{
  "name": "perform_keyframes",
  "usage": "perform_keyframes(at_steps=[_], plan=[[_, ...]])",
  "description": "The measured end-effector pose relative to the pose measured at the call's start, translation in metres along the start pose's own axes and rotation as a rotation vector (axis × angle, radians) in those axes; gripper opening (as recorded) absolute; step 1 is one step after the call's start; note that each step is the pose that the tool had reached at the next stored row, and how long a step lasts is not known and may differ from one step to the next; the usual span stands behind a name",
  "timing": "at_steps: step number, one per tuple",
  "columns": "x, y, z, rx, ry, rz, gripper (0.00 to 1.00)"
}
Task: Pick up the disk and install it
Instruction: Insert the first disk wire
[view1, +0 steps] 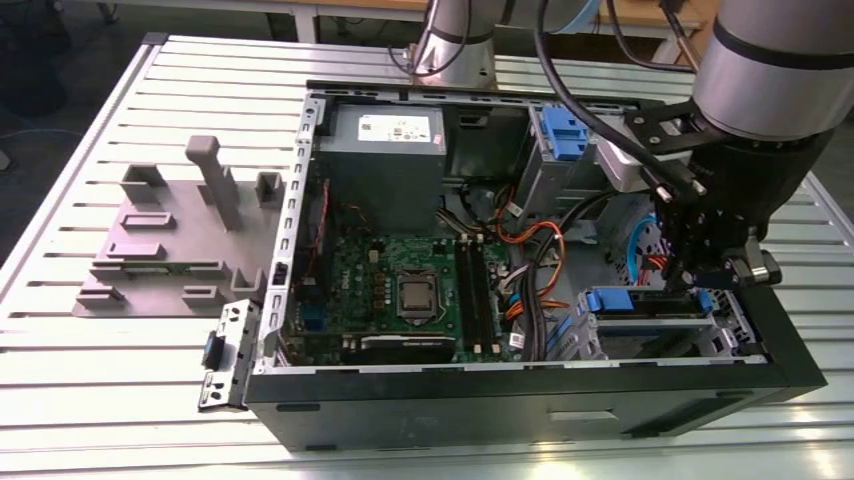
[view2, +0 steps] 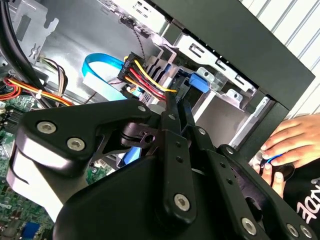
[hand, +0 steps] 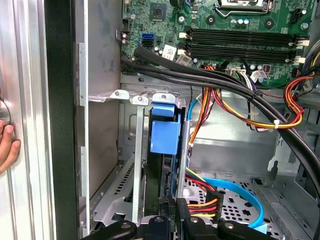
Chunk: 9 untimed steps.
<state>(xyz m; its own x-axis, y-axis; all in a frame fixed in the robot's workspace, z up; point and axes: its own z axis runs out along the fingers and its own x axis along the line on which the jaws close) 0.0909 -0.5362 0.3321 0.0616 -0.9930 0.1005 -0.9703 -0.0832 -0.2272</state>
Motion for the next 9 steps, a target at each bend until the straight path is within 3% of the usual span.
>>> perform_keyframes(at_steps=[4, 9], plan=[[-0.0002, 0.0016, 0.0013, 0.0046, 0.0010, 0.004, 0.17], [-0.0006, 0.0064, 0.0022, 0.0218, 0.0012, 0.005, 0.17]])
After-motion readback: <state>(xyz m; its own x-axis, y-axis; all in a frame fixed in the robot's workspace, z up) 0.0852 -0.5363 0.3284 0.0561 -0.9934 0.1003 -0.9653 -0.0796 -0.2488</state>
